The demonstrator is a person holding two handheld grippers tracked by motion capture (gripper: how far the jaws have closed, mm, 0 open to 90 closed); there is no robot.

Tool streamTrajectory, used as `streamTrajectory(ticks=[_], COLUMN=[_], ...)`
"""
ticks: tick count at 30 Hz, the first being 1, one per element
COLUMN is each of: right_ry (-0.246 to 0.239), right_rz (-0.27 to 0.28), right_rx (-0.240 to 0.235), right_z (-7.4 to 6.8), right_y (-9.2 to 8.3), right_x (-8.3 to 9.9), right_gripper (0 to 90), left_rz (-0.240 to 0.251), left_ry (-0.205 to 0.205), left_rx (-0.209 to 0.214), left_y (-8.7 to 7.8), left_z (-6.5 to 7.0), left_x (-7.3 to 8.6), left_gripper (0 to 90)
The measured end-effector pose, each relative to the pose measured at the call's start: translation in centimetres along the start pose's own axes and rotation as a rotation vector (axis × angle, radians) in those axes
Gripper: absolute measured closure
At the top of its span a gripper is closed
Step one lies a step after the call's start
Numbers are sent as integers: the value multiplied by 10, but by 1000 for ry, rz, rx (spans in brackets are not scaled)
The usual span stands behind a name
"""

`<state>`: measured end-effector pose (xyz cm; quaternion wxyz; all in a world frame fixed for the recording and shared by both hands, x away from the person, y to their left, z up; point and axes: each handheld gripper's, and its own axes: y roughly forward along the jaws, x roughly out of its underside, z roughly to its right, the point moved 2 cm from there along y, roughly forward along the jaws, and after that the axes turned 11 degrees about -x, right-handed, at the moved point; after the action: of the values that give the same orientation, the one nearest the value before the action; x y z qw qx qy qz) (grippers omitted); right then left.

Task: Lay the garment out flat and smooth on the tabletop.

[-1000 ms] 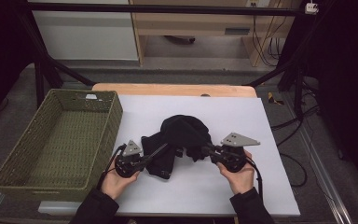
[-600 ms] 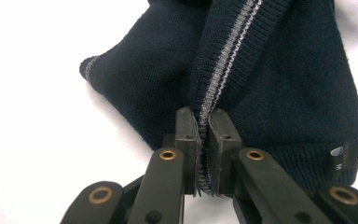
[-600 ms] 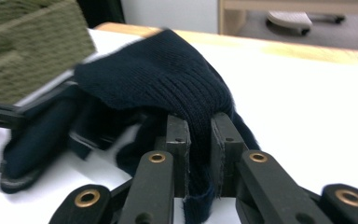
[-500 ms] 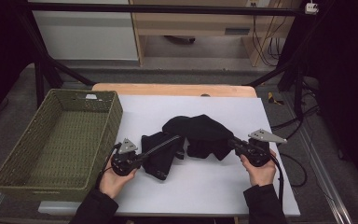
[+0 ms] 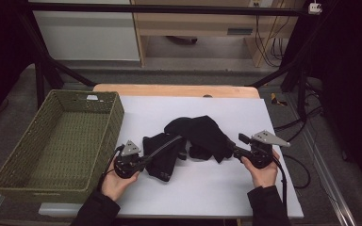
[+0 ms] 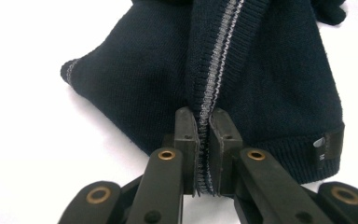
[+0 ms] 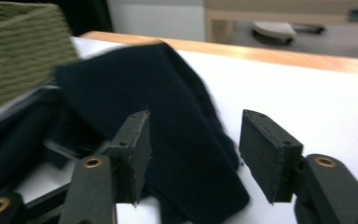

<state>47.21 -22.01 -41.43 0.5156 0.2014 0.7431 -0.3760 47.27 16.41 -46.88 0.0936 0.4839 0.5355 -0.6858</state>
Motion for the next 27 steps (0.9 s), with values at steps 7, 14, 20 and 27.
streamTrajectory(ticks=[7, 14, 20, 27], right_ry=[-35, -65, -70, -97], right_rz=[-83, -258, -308, -326], right_rx=[-184, -216, -141, -78], right_z=[-38, -53, -44, -36], right_y=[28, 73, 93, 104], right_x=[3, 36, 51, 55], right_gripper=[445, 463, 459, 589], left_rz=[1, -11, -24, 11], left_ry=[54, 61, 50, 56], left_rx=[-14, -11, -21, -28], left_y=[2, 3, 4, -2], left_z=[3, 5, 6, 8], left_x=[1, 0, 0, -4], left_gripper=[830, 829, 833, 838])
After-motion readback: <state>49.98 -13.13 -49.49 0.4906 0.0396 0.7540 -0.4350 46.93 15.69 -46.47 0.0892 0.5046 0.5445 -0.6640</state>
